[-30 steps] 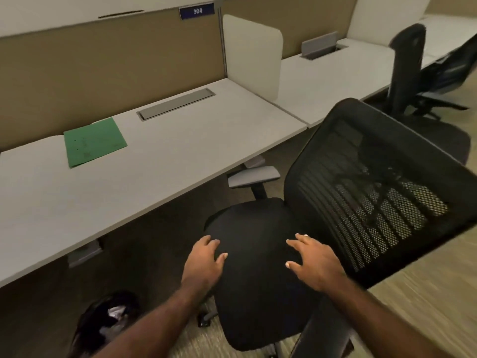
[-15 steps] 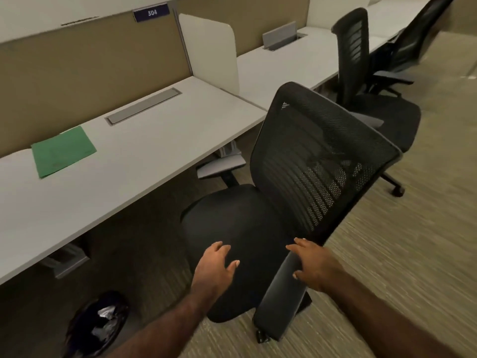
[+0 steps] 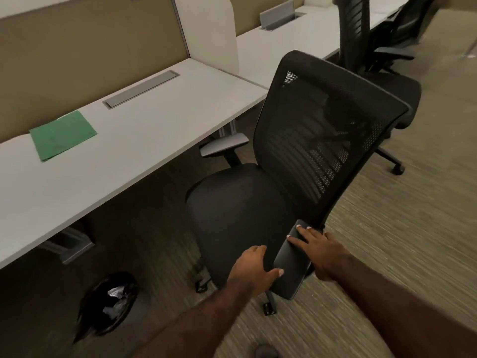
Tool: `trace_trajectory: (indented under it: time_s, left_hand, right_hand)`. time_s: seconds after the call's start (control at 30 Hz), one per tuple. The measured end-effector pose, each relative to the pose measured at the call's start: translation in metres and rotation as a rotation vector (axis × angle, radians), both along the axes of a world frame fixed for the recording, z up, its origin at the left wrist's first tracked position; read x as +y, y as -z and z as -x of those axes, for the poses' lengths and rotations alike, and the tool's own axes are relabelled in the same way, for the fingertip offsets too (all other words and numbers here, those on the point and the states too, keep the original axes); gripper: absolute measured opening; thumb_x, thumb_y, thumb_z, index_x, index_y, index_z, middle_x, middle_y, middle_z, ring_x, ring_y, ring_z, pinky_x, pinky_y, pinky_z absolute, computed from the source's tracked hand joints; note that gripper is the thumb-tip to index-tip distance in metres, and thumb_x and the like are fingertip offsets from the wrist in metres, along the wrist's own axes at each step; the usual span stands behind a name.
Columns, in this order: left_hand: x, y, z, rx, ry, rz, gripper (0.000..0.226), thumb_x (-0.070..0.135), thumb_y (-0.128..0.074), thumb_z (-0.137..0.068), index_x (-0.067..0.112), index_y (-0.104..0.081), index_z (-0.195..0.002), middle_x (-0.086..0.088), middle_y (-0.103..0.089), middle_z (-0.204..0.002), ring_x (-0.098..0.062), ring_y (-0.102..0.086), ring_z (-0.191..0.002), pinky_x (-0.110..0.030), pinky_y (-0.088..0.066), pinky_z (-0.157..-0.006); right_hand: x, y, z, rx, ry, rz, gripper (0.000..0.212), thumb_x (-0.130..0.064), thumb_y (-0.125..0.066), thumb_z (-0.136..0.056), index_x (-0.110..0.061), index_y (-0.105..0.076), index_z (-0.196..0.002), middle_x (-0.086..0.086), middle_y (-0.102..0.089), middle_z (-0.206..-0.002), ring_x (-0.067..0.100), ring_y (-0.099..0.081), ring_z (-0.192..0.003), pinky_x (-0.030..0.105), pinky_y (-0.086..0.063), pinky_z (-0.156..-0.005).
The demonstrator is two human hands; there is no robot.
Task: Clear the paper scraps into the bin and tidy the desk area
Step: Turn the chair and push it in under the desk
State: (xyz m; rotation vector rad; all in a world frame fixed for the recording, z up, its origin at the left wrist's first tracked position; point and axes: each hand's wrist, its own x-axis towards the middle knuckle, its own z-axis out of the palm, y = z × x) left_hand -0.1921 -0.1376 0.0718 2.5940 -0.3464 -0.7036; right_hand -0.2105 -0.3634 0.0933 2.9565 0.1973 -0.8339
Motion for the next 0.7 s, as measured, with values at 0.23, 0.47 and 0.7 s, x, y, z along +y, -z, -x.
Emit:
trace_trajectory:
  time_s: [0.23,0.47,0.7]
  left_hand:
    - [-0.007,0.013,0.028,0.107,0.100,-0.015,0.113,0.070,-0.074,-0.071,0.019,-0.025,-0.159,-0.002,-0.044,-0.154,-0.022,-0.045,-0.139,-0.042,-0.045,-0.112]
    - [-0.027,0.020,0.033,0.114,0.074,-0.011,0.133,0.063,-0.085,-0.065,0.013,-0.011,-0.162,-0.007,-0.037,-0.159,-0.027,-0.043,-0.142,-0.044,-0.043,-0.114]
    - [-0.040,0.028,0.029,0.142,0.050,0.064,0.138,0.051,-0.095,-0.057,0.018,-0.010,-0.160,-0.005,-0.034,-0.155,-0.025,-0.045,-0.138,-0.044,-0.046,-0.112]
  right_hand:
    - [0.015,0.009,0.007,-0.052,0.017,0.054,0.116,-0.027,-0.076,-0.091,-0.039,0.012,-0.165,0.010,0.012,-0.176,0.035,-0.003,-0.162,0.053,-0.026,-0.125]
    - [0.024,0.020,0.006,-0.134,-0.029,0.150,0.118,-0.043,-0.079,-0.088,-0.036,0.009,-0.166,0.009,0.004,-0.176,0.038,-0.018,-0.156,0.051,-0.033,-0.120]
    - [0.020,0.037,0.004,-0.211,-0.060,0.169,0.114,-0.043,-0.080,-0.086,-0.033,0.001,-0.166,0.008,-0.002,-0.176,0.036,-0.016,-0.157,0.054,-0.028,-0.121]
